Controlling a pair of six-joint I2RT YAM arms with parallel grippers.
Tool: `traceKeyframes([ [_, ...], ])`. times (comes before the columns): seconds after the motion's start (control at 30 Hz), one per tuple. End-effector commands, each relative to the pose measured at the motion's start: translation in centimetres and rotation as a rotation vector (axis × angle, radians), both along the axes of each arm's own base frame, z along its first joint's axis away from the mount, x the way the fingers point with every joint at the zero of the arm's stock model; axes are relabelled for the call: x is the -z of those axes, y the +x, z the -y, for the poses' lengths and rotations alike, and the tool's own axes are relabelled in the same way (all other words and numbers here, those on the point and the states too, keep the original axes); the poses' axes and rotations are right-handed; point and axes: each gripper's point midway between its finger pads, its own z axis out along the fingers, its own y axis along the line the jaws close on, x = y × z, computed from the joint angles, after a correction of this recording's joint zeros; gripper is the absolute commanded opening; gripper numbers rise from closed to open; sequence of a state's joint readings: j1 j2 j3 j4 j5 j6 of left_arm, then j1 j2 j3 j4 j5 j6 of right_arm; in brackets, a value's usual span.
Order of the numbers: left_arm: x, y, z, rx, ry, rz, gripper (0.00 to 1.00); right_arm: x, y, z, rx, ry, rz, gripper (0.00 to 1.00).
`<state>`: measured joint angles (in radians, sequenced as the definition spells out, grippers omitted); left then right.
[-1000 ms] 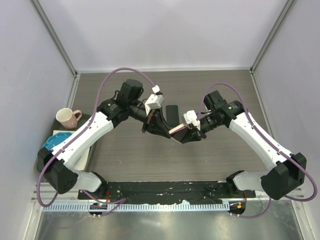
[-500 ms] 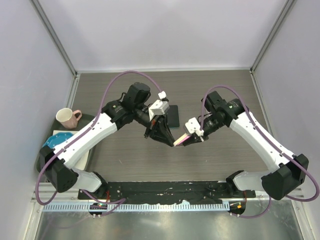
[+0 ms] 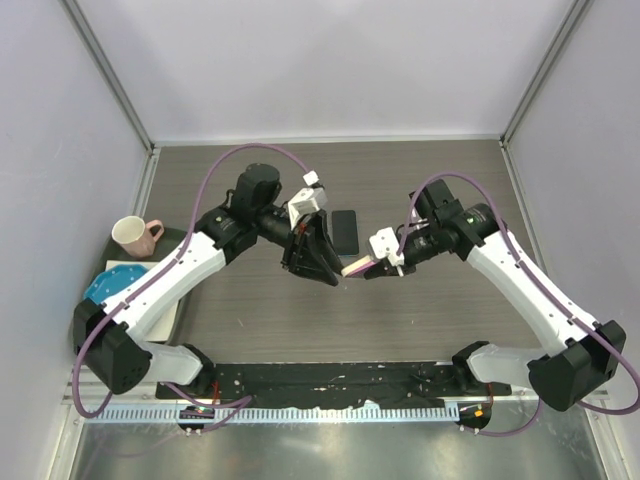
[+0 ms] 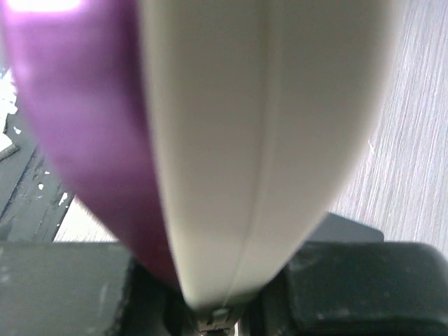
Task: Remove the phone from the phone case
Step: Remove the phone case from the phone.
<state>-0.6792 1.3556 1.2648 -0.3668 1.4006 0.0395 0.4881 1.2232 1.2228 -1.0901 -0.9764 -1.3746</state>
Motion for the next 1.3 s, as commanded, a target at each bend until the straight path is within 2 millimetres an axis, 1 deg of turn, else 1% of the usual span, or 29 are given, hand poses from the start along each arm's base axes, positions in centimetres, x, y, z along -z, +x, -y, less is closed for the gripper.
traceKeyframes([
  [0.0,-1.6,2.3,0.2,-0.135,-0.048,-0.015,0.44,-1.7,1.9,-1.0,0.094,0.068,0.003,0.01],
  [0.07,-1.5,3.0,0.1,-0.167,-0.048,-0.013,0.5,-1.5,1.8,-1.0,0.094,0.07,-0.009,0.01],
  [0.13,-1.6,3.2,0.1,-0.177,-0.053,-0.004,0.51,-1.1,1.6,-1.0,0.091,0.061,-0.04,0.01],
  [0.17,-1.7,3.3,0.2,-0.182,-0.055,-0.002,0.51,-0.7,0.8,-0.8,0.075,0.046,-0.077,0.01],
  [0.2,-1.6,3.5,0.3,-0.191,-0.053,-0.002,0.51,-0.5,0.8,-0.8,0.053,0.038,-0.073,0.01],
  [0.27,-1.4,4.7,0.6,-0.239,-0.05,0.006,0.51,0.0,-0.2,-0.4,0.029,0.015,-0.117,0.01],
  [0.33,-1.3,5.6,0.8,-0.272,-0.053,0.028,0.53,0.1,-0.5,-0.4,0.024,0.013,-0.136,0.01],
  [0.4,-0.8,5.9,0.8,-0.279,-0.041,0.034,0.52,0.4,-0.8,-0.3,0.027,0.006,-0.155,0.01],
  [0.43,-1.0,6.0,0.9,-0.279,-0.047,0.052,0.51,0.5,-0.8,-0.2,0.033,0.002,-0.167,0.01],
  [0.47,-0.6,6.1,0.8,-0.285,-0.03,0.049,0.5,0.6,-0.9,-0.2,0.038,-0.001,-0.176,0.01],
  [0.6,-0.1,5.9,0.7,-0.274,-0.022,0.051,0.5,0.2,-0.8,-0.3,0.064,0.009,-0.195,0.01],
  [0.67,0.2,5.8,0.6,-0.27,-0.016,0.046,0.51,-0.2,-0.5,-0.5,0.093,0.02,-0.202,0.01],
  [0.7,0.3,5.8,0.6,-0.275,-0.015,0.049,0.52,0.0,-0.4,-0.5,0.106,0.019,-0.207,0.01],
  [0.73,0.3,5.9,0.6,-0.277,-0.016,0.052,0.53,0.0,0.1,-0.6,0.12,0.023,-0.193,0.01],
  [0.87,0.2,6.1,0.8,-0.282,-0.012,0.049,0.55,0.1,0.2,-0.5,0.143,0.012,-0.205,0.01],
  [0.97,0.2,5.8,0.9,-0.258,-0.014,0.043,0.5,-0.1,0.1,-0.5,0.138,0.018,-0.202,0.01],
  [1.03,0.2,5.3,0.9,-0.229,-0.02,0.044,0.45,-0.3,0.0,-0.5,0.135,0.023,-0.198,0.01],
  [1.07,0.3,5.2,0.8,-0.217,-0.022,0.044,0.39,-0.3,-0.1,-0.5,0.129,0.026,-0.199,0.01],
  [1.2,-0.1,4.2,0.5,-0.159,-0.039,0.043,0.28,-0.1,-0.3,-0.4,0.109,0.018,-0.191,0.01],
  [1.23,-0.4,3.6,0.3,-0.125,-0.046,0.034,0.26,0.2,-0.5,-0.3,0.088,0.009,-0.184,0.01],
  [1.27,-0.5,3.4,0.3,-0.112,-0.049,0.031,0.21,0.2,-0.5,-0.3,0.083,0.008,-0.182,0.01],
])
